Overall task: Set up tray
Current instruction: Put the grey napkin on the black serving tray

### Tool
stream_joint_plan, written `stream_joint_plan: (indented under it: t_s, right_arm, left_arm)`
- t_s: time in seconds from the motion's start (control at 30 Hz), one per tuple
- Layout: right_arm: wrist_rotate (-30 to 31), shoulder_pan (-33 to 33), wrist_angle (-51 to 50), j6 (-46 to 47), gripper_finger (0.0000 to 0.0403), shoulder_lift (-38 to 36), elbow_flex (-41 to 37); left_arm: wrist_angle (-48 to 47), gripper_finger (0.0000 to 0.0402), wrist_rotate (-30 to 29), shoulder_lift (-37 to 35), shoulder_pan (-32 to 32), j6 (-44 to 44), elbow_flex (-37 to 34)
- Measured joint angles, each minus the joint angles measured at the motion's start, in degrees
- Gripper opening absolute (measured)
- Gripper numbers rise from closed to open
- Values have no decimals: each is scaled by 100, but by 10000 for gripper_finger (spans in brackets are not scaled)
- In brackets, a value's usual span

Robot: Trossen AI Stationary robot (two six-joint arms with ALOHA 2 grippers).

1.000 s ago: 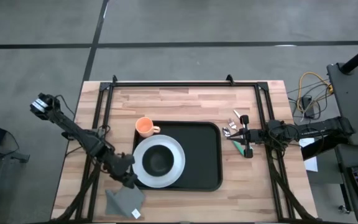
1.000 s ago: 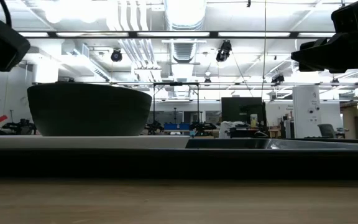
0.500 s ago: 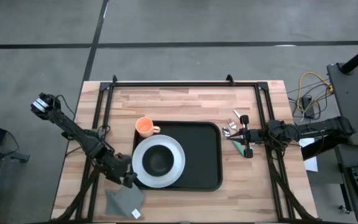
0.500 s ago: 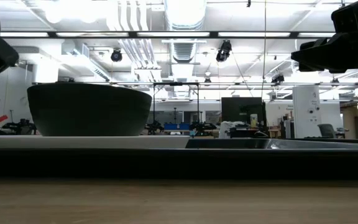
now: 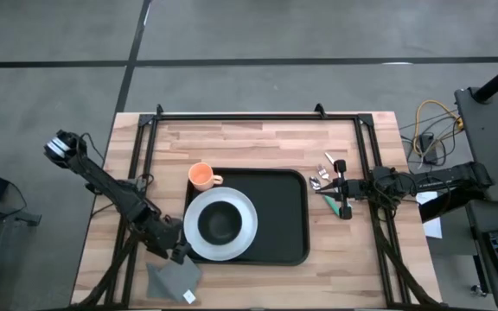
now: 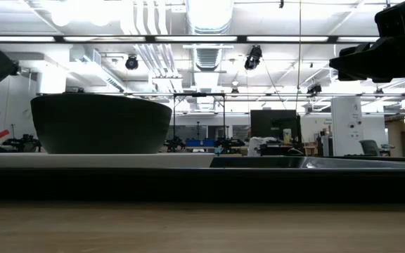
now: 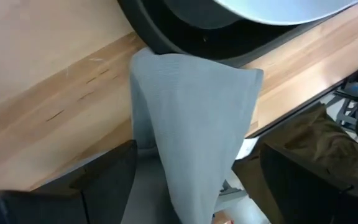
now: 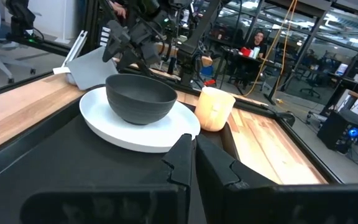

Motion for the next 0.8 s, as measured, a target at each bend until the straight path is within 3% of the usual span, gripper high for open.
stream_joint_plan:
  t_s: [0.2, 0.47, 0.63, 0.8]
  right_arm:
    - [-1, 2, -1, 1, 9, 0, 0]
    - [0, 2, 0, 1, 9, 0, 0]
    - [0, 2, 0, 2, 9, 0, 0]
    - [-1, 0, 0, 2, 9, 0, 0]
  left_arm:
    - [849, 315, 234, 578, -2, 132, 0]
    - [999, 286, 240, 943, -2, 334, 0]
    - [1008, 207, 245, 870, -2, 429, 2]
    - [1020, 84, 245, 760, 0, 594, 2]
